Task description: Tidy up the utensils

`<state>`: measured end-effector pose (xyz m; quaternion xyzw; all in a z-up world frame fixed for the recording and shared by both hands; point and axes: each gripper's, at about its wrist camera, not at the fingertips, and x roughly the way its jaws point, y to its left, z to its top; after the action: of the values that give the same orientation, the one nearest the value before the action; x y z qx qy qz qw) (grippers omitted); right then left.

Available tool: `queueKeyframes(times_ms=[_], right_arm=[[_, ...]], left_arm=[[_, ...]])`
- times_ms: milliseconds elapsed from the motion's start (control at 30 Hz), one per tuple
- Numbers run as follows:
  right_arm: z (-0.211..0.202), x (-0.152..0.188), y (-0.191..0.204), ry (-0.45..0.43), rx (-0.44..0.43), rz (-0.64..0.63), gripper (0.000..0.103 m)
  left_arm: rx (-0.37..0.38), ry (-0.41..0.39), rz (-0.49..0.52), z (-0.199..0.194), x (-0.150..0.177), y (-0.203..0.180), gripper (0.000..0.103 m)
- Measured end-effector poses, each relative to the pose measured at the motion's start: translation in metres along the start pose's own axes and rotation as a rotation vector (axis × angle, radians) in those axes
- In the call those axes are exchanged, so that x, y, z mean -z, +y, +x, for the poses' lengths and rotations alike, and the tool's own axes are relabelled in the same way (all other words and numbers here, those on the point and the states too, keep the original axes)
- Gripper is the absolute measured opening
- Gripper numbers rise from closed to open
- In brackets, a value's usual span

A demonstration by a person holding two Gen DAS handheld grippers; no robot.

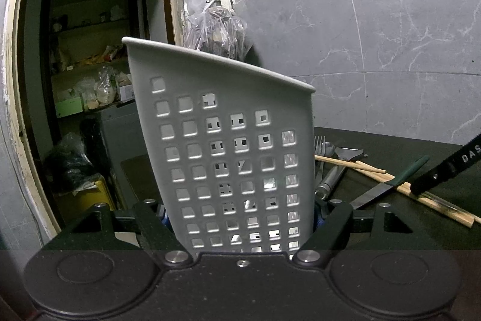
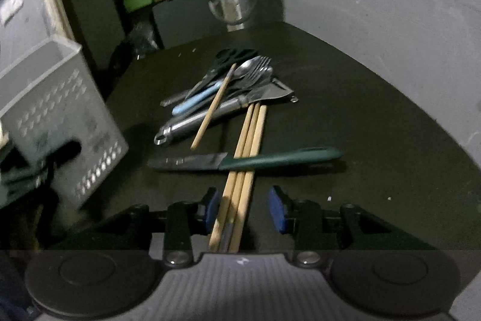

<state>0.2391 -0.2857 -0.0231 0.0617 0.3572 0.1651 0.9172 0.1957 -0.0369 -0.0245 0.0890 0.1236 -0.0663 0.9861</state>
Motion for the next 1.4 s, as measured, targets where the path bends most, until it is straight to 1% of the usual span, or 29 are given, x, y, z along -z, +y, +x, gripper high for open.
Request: queueKeyframes(times_ms=[67,167,433,567,700,733,767,867,1067,1167,1400], right_arm=[[0.003,-0.002,-0.002,-0.005,0.006,0.004,0.037],[0.004,-0.003,-0.002,-0.006,0.021,-0.012,0.033],[0.006,-0.003,0.004,-0.003,0.051,-0.055,0.033],[0.011,-0.003,0.016,0.003,0.111,-0.138,0.033],[0.013,-0.004,0.018,0.009,0.128,-0.162,0.033],[0.013,-0.005,0.017,0.010,0.131,-0.161,0.031],[0.013,-0.005,0.015,0.011,0.134,-0.161,0.027],[0.013,-0.007,0.011,0.013,0.153,-0.167,0.021],[0.013,-0.012,0.000,0.020,0.212,-0.181,0.021],[0.013,-0.017,-0.008,0.037,0.192,-0.162,0.022],[0.025,-0.032,-0.009,0.075,0.149,-0.194,0.022]], left_arm=[[0.000,-0.001,0.001,0.000,0.000,0.000,0.078],[0.000,-0.001,0.001,0.000,0.000,0.000,0.078],[0.000,-0.001,0.002,0.000,0.001,0.000,0.078],[0.000,-0.001,0.001,0.000,0.001,0.001,0.078],[0.001,-0.001,0.001,0.000,0.001,0.001,0.078],[0.000,-0.001,0.001,-0.001,0.001,0.000,0.078],[0.000,-0.001,0.002,0.000,0.001,0.000,0.078],[0.000,0.000,0.002,0.000,0.001,0.000,0.079],[0.000,0.000,0.001,0.000,0.001,0.000,0.079],[0.000,0.000,0.003,-0.001,0.001,0.000,0.079],[-0.002,0.002,0.009,0.000,0.002,0.000,0.079]])
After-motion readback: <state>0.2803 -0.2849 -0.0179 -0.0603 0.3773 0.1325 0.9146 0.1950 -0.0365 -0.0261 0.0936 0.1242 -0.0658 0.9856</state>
